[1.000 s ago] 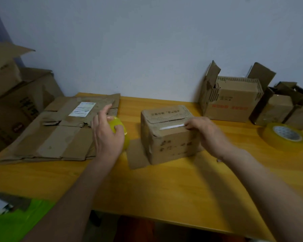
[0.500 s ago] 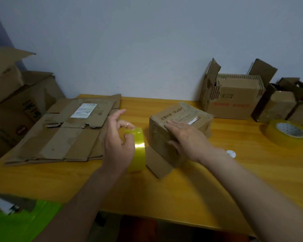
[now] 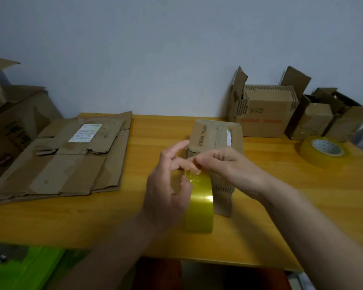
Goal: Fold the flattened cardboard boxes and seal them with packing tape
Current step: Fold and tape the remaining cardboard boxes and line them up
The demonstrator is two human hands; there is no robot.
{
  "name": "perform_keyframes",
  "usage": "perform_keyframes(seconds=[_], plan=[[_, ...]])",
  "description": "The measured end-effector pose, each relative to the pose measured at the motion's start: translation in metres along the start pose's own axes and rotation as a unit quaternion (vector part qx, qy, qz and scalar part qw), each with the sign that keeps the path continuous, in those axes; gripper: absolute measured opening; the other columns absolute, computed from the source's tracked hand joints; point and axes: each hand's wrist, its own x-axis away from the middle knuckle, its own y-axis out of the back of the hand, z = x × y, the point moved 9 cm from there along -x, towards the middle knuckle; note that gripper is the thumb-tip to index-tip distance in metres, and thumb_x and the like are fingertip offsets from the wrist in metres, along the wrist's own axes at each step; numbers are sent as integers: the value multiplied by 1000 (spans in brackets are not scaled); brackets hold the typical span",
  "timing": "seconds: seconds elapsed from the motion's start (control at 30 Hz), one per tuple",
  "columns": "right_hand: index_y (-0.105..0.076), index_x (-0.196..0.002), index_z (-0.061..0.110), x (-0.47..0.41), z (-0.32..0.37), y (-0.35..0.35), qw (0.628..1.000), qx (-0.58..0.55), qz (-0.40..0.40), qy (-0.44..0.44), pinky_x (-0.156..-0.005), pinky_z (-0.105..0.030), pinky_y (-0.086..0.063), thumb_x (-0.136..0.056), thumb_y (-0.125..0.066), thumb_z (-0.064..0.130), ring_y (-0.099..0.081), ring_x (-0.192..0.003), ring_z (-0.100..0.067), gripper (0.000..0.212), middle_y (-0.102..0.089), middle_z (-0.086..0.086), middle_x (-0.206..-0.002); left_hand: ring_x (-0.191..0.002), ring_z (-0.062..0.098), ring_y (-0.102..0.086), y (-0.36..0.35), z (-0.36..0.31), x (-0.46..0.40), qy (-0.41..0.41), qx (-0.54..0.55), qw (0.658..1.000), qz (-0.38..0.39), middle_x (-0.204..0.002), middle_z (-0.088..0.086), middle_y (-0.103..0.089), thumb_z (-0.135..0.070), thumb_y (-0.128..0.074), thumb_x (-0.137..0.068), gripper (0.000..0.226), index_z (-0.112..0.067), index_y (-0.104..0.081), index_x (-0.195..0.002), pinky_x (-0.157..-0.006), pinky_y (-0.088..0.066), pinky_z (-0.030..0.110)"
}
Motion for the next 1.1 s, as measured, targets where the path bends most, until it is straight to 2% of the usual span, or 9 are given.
perform_keyframes(seconds=[0.17, 0.33, 0.5, 0.6, 0.7, 0.87, 1.0, 1.07, 1.1], plan=[[-70, -93, 5, 9, -21, 6, 999, 16, 5, -32, -96, -41, -44, -100, -45, 12, -63, -98, -26, 27, -71, -11, -100, -82, 7, -64, -17, 2, 8, -22, -6, 999, 38, -81, -1, -70, -9, -46, -81, 57, -14, -36, -137, -88, -43, 15], [-59, -111, -4, 16, -31, 7, 997, -49, 21, -50, -83, -21, -50, -96, -44, -4, -62, -87, -13, 22, -67, -9, -92, -78, 7, -66, -21, 10, 11, -32, -11, 997, 67, -80, -1, -71, -9, -46, -82, 59, -14, -35, -139, -80, -49, 19], [-64, -106, -3, 15, -36, -1, 995, -7, 75, -62, -77, -24, -50, -91, -51, -10, -59, -82, -13, 21, -65, -7, -88, -79, 13, -70, -31, 5, 9, -100, -3, 987, 128, -86, 4, -72, -4, -46, -85, 55, -10, -38, -139, -78, -56, 34], [-66, -95, -4, 12, -35, 8, 998, -20, 16, -57, -74, -22, -54, -83, -61, -14, -63, -77, -15, 16, -67, -16, -85, -79, 14, -70, -29, 6, 8, -106, 2, 987, 125, -87, 6, -73, -4, -47, -86, 51, -6, -39, -137, -77, -56, 36], [-67, -83, -1, 12, -31, 18, 998, 0, -56, -31, -69, -20, -54, -78, -67, -14, -64, -64, -9, 14, -67, -11, -72, -77, 11, -69, -25, 6, 10, -102, -17, 989, 104, -83, 4, -73, -8, -55, -84, 54, -6, -39, -135, -84, -52, 25], [-68, -88, 5, 15, -22, 19, 993, 57, -104, 19, -75, -26, -57, -80, -68, -10, -68, -71, -15, 17, -71, -13, -77, -78, 1, -67, -19, 24, 9, 17, -60, 995, 80, -78, -8, -70, -27, -77, -76, 74, -24, -37, -138, -85, -50, 16], [-66, -84, 9, 18, -16, 14, 987, 83, -127, 53, -74, -28, -57, -81, -68, -6, -68, -72, -14, 15, -69, -8, -74, -76, 0, -66, -19, 35, 7, 174, -57, 978, 102, -74, -6, -70, -20, -87, -67, 99, -32, -28, -145, -78, -51, 11], [-65, -79, 17, 17, -13, 12, 983, 107, -136, 65, -72, -28, -56, -80, -71, -4, -65, -71, -10, 21, -67, -2, -74, -83, 1, -65, -19, 32, 4, 214, -113, 961, 132, -87, -8, -70, -27, -88, -66, 108, -35, -20, -149, -82, -53, 19], [-64, -76, 20, 17, -11, 10, 981, 117, -137, 69, -71, -28, -55, -80, -72, -3, -63, -70, -9, 25, -67, 1, -74, -94, 6, -63, -16, 32, 3, 232, -166, 946, 151, -105, -7, -66, -35, -88, -64, 111, -38, -17, -149, -87, -52, 25]])
